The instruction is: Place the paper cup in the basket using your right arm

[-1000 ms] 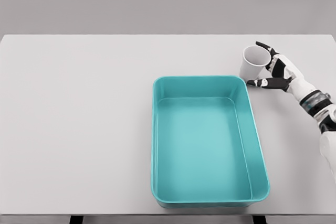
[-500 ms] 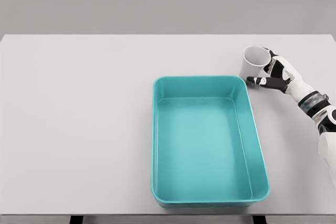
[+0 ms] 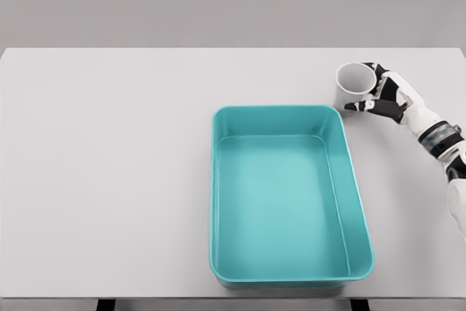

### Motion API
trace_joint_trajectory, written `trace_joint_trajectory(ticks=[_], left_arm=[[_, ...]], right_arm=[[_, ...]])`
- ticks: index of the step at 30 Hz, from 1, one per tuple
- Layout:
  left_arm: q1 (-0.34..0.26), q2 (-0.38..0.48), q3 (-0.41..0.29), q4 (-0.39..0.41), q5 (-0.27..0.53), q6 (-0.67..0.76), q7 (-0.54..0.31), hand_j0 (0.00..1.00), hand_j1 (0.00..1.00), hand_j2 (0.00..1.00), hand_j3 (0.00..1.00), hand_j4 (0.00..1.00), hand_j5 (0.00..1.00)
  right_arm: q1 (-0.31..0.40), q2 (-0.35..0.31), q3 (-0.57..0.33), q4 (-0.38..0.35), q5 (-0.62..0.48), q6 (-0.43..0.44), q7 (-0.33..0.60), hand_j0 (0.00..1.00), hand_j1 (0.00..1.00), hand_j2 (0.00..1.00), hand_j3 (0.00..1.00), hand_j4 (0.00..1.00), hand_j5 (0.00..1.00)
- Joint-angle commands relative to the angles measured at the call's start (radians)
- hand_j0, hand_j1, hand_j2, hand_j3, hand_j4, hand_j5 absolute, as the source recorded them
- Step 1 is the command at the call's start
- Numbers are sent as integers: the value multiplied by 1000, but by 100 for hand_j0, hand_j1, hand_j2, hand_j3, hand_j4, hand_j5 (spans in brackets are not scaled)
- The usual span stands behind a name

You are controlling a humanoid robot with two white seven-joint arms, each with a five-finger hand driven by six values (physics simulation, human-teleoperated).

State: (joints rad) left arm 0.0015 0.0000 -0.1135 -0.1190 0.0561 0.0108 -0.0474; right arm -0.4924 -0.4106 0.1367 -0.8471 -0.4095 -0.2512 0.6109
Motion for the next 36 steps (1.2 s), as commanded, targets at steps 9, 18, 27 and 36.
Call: trace_joint_trajectory(ticks=[9,18,27,36], left_arm=[[0,0,0,1,-1,0,0,100,100,100,100,100,100],[0,0,0,1,-1,0,0,100,100,100,100,100,100],[0,0,0,1,-1,0,0,100,100,100,100,100,100],[0,0,0,1,1,0,0,100,100,100,100,100,100]], right_arm=[[8,-59,-5,-98,-5,-16,0,43,43,43,43,43,43],[87,-103,-78,-313,-6,-17,0,43,43,43,43,43,43],[181,-123,-147,-484,-8,-19,0,43,43,43,43,43,43],[224,-125,-149,-627,-8,-19,0,43,43,43,43,43,43]])
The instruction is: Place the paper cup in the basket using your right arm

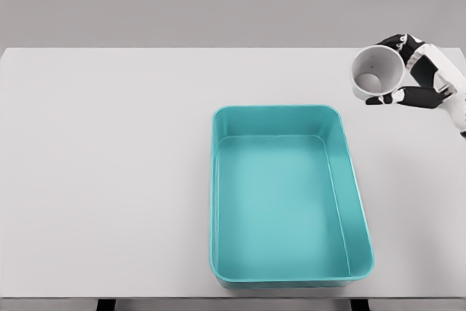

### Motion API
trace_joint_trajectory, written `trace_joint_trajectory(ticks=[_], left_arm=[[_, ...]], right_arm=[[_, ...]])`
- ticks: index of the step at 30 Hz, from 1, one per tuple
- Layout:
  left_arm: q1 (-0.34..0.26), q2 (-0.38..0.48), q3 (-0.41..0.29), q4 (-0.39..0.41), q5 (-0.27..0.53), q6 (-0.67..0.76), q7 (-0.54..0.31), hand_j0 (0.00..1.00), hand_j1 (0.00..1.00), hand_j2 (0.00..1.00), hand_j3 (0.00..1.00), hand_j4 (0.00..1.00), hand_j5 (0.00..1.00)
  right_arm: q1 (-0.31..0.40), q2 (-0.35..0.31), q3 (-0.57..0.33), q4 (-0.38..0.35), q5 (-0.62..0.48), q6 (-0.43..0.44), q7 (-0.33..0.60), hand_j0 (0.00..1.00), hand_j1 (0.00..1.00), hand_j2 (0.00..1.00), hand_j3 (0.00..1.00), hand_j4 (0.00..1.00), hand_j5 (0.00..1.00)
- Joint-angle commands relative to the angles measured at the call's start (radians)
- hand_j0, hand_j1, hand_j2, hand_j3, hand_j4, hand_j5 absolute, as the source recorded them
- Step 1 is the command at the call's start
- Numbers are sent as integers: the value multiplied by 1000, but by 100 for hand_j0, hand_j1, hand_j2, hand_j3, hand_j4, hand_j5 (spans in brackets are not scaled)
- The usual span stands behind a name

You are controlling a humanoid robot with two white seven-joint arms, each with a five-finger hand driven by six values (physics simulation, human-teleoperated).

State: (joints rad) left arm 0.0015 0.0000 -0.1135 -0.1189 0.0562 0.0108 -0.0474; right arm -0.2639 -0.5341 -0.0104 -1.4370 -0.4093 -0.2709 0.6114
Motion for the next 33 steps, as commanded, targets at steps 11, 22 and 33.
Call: trace_joint_trajectory(ticks=[11,22,33], left_arm=[[0,0,0,-1,-1,0,0,100,100,100,100,100,100],[0,0,0,-1,1,0,0,100,100,100,100,100,100],[0,0,0,1,-1,0,0,100,100,100,100,100,100]], right_arm=[[71,-14,1,-186,-5,-71,-1,43,43,43,43,43,43],[129,-30,20,-267,43,-237,-1,43,43,43,43,43,43],[123,-64,159,-316,122,-340,-1,44,44,44,44,44,44]])
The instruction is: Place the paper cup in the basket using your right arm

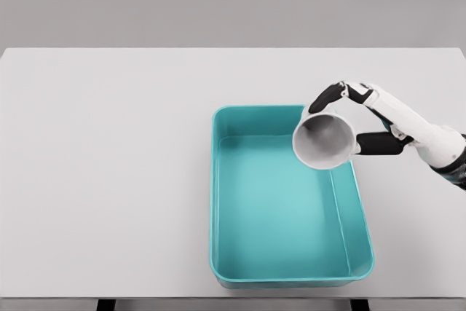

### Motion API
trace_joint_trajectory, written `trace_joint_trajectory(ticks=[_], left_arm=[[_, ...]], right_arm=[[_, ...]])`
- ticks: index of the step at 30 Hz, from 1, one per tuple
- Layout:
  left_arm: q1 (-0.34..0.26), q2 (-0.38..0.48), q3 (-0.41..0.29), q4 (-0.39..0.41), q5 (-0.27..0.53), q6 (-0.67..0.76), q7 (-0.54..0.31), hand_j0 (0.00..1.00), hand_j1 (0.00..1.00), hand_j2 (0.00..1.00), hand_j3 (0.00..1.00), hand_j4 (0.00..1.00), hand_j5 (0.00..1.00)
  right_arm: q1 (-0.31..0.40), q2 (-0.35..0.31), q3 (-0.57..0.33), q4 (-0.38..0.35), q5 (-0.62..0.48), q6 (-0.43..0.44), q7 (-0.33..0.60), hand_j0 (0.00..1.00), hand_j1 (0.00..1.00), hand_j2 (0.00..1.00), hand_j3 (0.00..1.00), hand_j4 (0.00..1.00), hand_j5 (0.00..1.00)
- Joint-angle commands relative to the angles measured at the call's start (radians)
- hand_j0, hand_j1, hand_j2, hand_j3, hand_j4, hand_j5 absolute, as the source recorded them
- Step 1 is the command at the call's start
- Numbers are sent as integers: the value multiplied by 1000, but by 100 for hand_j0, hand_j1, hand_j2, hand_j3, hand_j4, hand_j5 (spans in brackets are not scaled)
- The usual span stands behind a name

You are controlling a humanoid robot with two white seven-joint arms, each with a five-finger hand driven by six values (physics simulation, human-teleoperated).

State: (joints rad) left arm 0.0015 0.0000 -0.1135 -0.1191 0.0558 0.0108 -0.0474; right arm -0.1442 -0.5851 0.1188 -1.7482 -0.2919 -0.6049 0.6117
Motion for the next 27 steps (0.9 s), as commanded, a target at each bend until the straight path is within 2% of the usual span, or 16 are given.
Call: trace_joint_trajectory(ticks=[1,8,23,25,26,27], left_arm=[[0,0,0,-1,1,0,0,100,100,100,100,100,100],[0,0,0,-1,1,0,0,100,100,100,100,100,100],[0,0,0,-1,1,0,0,100,100,100,100,100,100],[0,0,0,1,1,0,0,100,100,100,100,100,100],[0,0,0,1,-1,0,0,100,100,100,100,100,100],[0,0,0,-1,1,0,0,100,100,100,100,100,100]], right_arm=[[-2,-21,50,-5,11,-6,-1,44,44,44,44,44,44],[-9,-84,148,-5,51,-6,-1,44,44,44,44,44,44],[-41,-117,283,-5,168,-6,-1,45,45,45,45,45,45],[-41,-117,288,-5,175,-6,-1,52,52,52,52,52,52],[-41,-117,289,-5,198,-6,-1,75,75,75,75,75,75],[-41,-117,289,-5,207,-6,-1,85,85,85,85,85,85]])
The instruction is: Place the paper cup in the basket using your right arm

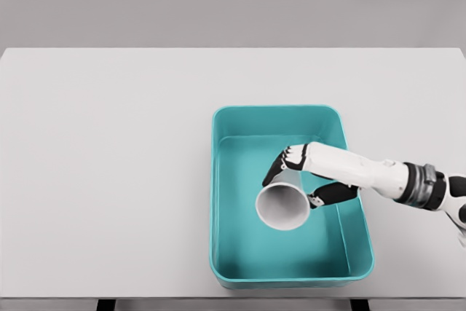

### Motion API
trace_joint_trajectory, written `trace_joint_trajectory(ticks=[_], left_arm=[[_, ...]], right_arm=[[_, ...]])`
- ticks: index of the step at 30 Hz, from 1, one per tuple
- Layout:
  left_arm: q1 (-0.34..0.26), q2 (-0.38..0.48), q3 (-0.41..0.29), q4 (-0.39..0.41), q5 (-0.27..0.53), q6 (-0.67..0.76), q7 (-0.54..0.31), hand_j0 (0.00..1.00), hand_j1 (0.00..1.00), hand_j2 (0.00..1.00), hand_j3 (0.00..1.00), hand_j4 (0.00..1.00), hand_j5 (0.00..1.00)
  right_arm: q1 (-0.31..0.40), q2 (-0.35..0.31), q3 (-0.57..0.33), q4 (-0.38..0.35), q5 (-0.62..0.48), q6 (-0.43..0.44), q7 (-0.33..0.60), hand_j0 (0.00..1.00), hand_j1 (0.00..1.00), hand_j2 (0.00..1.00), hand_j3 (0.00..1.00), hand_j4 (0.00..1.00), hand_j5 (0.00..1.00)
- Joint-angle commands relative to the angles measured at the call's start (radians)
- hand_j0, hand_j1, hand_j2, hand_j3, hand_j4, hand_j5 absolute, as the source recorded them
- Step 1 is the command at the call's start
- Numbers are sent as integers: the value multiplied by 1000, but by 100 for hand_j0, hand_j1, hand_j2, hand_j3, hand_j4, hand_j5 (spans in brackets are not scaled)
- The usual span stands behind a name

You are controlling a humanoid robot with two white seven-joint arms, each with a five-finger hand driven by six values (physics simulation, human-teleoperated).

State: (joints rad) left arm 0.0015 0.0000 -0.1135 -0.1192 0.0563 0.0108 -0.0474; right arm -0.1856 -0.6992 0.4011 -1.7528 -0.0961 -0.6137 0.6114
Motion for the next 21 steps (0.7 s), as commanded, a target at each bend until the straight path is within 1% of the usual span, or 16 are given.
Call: trace_joint_trajectory(ticks=[1,8,9,13,14,17,18,19,21], left_arm=[[0,0,0,0,0,0,0,100,100,100,100,100,100],[0,0,0,0,0,0,0,100,100,100,100,100,100],[0,0,0,0,0,0,0,100,100,100,100,100,100],[0,0,0,0,-1,0,0,100,100,100,100,100,100],[0,0,0,1,0,0,0,100,100,100,100,100,100],[0,0,0,1,-1,0,0,100,100,100,100,100,100],[0,0,0,1,-1,0,0,100,100,100,100,100,100],[0,0,0,0,-1,0,0,100,100,100,100,100,100],[0,0,0,1,0,0,0,100,100,100,100,100,100]], right_arm=[[0,-2,7,-1,15,3,0,91,91,91,91,91,91],[-8,-3,-2,-1,16,3,0,92,92,92,92,92,92],[-14,-3,-2,-1,15,3,0,97,97,97,97,97,97],[-29,-9,-5,-2,13,3,0,98,98,98,98,98,98],[-31,-11,-11,-1,10,3,0,98,98,98,98,98,98],[-28,-13,-73,-1,-14,3,0,99,99,99,99,99,99],[-17,-13,-117,1,-68,3,0,99,99,99,99,99,99],[-15,-19,-137,7,-129,3,0,99,99,99,99,99,99],[-15,-32,-154,6,-198,3,0,100,100,100,100,100,100]])
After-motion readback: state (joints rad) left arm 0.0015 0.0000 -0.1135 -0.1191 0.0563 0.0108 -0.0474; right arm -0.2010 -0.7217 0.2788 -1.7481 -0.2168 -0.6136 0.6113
